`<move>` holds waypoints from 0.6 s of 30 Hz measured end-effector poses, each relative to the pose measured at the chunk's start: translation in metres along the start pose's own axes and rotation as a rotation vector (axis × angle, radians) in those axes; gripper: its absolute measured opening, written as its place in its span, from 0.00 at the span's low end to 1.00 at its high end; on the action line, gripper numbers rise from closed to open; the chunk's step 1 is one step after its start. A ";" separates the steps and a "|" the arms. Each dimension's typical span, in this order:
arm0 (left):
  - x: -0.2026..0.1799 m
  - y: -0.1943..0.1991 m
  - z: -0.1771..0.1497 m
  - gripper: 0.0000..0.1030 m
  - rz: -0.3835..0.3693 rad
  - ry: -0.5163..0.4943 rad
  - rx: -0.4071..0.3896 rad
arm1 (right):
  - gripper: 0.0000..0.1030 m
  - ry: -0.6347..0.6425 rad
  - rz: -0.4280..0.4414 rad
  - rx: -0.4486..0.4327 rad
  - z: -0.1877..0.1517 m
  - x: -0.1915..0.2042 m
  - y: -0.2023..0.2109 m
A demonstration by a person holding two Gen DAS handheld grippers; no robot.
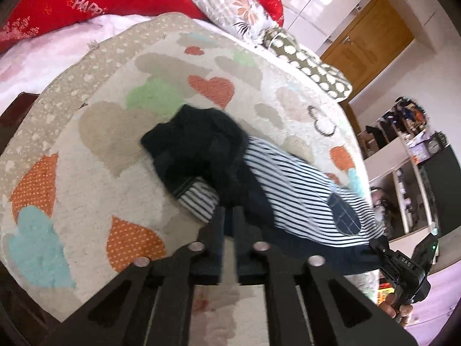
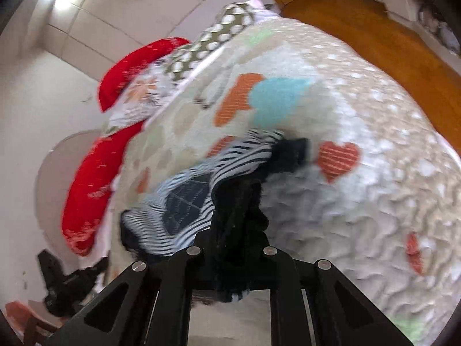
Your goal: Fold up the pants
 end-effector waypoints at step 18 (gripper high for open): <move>0.013 -0.058 0.009 0.10 0.027 0.045 0.030 | 0.17 0.011 0.011 0.021 -0.029 -0.018 -0.012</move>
Point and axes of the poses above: each gripper's, at about its wrist camera, not at the fingertips, and y roughly against the way its jaws point, x to its left, z to its top, the point moved 6 cm from there along -y, roughly the way its jaws point, and after that the axes turned 1 degree about -x, right-handed, at the moved point
